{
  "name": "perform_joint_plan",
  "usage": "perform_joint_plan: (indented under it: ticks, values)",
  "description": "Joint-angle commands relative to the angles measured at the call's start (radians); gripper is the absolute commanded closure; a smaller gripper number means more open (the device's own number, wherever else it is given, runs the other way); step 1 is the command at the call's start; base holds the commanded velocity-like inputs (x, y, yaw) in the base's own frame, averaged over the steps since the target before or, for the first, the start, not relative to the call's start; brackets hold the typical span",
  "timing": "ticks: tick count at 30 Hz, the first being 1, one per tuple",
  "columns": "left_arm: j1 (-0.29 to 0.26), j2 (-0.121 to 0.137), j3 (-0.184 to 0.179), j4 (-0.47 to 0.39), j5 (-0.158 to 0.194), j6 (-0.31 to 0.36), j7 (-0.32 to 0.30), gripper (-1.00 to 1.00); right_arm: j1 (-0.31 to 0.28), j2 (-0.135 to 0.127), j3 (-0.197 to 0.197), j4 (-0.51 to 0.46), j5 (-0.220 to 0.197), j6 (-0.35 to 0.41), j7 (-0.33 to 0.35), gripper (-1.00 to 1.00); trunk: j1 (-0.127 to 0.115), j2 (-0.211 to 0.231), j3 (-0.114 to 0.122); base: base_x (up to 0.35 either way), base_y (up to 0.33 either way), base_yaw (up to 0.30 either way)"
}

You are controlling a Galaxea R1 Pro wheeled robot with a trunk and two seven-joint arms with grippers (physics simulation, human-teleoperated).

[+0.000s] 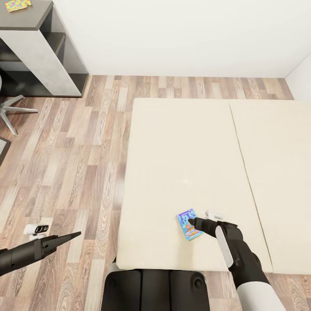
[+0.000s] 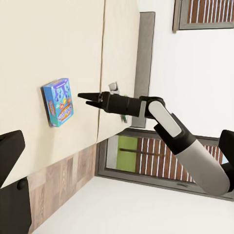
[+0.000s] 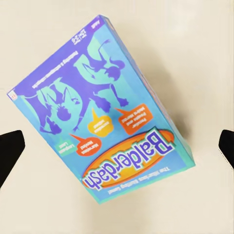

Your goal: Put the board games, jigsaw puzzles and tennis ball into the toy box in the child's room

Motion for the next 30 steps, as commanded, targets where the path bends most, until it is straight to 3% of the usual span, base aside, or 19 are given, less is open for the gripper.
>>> perform_joint_plan:
  ticks: [1, 9, 18, 30]
  values:
    - [0.000, 0.000, 0.001, 0.001, 0.000, 0.010, -0.004, -1.00, 0.000, 0.001, -0.003, -0.001, 0.001, 0.003, 0.005, -1.00, 0.001, -0.002, -0.001, 0.000, 0.000, 0.000]
    - [-0.001, 0.001, 0.006, 0.003, 0.001, 0.012, -0.004, -1.00, 0.000, -0.001, -0.004, 0.000, 0.000, -0.007, 0.007, -1.00, 0.001, -0.002, -0.006, 0.000, 0.000, 0.000]
    - [-0.010, 0.038, 0.008, 0.004, 0.005, 0.015, -0.004, -1.00, -0.001, -0.001, -0.004, 0.003, 0.002, -0.009, 0.007, -1.00, 0.001, -0.002, -0.019, 0.000, 0.000, 0.000]
    - [-0.011, 0.046, 0.007, 0.004, 0.002, 0.012, -0.004, -1.00, 0.000, -0.001, -0.004, 0.003, 0.002, -0.010, 0.007, -1.00, 0.001, -0.002, -0.039, 0.000, 0.000, 0.000]
